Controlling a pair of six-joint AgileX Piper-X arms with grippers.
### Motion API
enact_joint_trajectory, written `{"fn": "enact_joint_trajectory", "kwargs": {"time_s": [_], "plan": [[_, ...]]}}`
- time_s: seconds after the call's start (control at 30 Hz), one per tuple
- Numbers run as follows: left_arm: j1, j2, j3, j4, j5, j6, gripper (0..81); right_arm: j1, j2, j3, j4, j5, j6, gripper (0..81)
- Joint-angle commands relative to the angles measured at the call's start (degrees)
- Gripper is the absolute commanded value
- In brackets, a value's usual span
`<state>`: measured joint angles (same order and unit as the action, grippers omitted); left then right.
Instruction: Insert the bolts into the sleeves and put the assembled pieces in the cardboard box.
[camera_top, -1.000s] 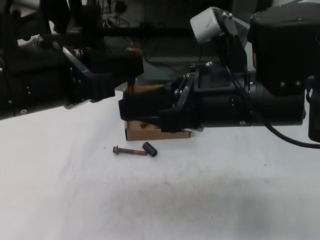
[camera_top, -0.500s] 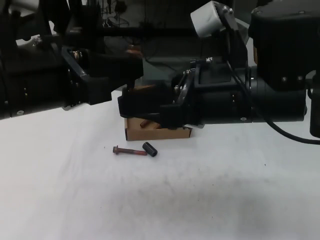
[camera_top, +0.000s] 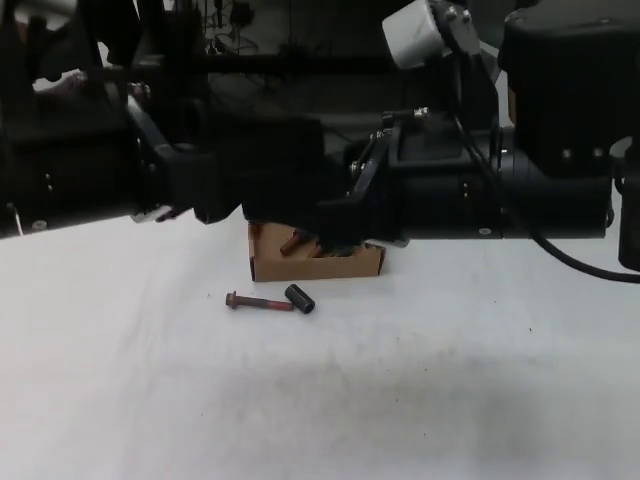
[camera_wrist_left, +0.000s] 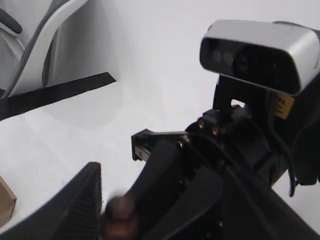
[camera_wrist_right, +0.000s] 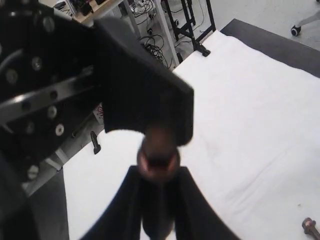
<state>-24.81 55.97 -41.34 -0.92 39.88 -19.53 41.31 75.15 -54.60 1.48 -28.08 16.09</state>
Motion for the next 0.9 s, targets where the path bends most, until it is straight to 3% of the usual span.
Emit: {"fn": "enact_joint_trajectory", "kwargs": {"time_s": [0.0, 0.3, 0.6, 0.87], "plan": [[-0.4, -0.5, -0.2, -1.0, 1.3, -2.2, 70.0, -0.2, -0.2, -0.9, -1.8, 0.3, -0.2, 0.4], [0.0, -0.6, -0.2, -3.1, 0.0, -2.3, 70.0, -0.2, -0.2, -0.9, -1.8, 0.3, -0.2, 0.4], [9.7, -5.5, -0.2, 0.2, 1.0, -4.4, 70.0, -0.9, -0.2, -0.9, 9.9, 5.7, -10.0, 0.4], [15.7, -15.3, -0.2, 22.3, 0.1, 1.7, 70.0, -9.4, 6.5, -2.9, 10.2, 7.2, -10.4, 0.4]]}}
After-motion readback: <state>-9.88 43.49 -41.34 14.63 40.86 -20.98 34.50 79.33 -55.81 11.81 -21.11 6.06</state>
